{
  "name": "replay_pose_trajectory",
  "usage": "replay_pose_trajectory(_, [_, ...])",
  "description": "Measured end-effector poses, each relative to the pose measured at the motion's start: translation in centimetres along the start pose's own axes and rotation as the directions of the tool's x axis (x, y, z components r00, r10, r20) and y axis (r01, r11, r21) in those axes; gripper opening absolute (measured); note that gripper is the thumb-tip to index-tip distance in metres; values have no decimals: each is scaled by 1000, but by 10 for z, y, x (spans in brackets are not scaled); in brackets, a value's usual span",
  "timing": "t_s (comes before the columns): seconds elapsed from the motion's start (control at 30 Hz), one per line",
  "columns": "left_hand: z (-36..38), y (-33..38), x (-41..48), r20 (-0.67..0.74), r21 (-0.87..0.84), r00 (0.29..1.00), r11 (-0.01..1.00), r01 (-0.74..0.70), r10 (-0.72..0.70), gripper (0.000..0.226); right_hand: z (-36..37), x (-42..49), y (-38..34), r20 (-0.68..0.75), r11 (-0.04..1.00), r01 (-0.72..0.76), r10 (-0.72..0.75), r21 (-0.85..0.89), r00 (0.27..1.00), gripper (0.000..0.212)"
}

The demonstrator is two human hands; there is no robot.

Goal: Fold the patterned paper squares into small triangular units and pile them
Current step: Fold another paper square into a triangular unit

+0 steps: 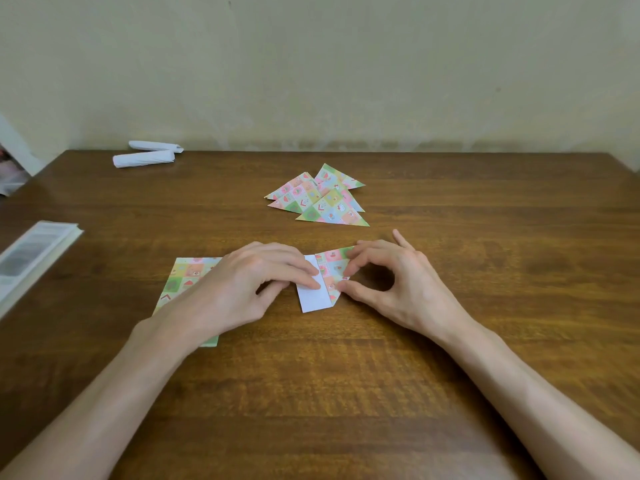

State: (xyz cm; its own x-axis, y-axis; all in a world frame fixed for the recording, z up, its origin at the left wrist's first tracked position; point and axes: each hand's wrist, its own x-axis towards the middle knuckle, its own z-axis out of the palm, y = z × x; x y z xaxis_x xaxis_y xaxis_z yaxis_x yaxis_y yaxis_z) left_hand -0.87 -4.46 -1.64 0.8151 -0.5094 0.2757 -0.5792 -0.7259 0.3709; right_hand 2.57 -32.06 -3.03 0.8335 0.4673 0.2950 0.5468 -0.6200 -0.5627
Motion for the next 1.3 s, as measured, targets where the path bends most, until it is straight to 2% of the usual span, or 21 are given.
replay_pose_trajectory(0.17, [5,8,1,-40,2,998,999,-38,38,25,1,-2,0,-23,999,-12,13,36,1000,25])
replay_pose_trajectory(0.33, [9,15,1,-25,32,998,998,-53,54,24,0,-2,3,-13,998,-17,18,67,1000,25])
replay_pose_trajectory(0.57, [15,23,3,-79,79,992,992,-95,101,15,2,-1,3,-25,999,24,-23,40,999,25])
replay_pose_trajectory(0.73, [17,30,4,-74,29,993,995,-94,96,16,2,-1,1,-24,999,45,-45,-2,999,18])
replay_pose_trajectory(0.87, [21,33,4,-48,28,996,997,-77,78,25,1,-1,1,31,998,64,-65,30,997,11])
replay_pose_trajectory(1.03, [26,34,5,-84,4,995,999,-46,46,33,-10,0,5,118,994,82,-90,76,989,14])
replay_pose_trajectory(1.3, [30,36,7,-74,-59,994,995,80,-85,24,-23,0,6,255,993,94,-109,70,961,31])
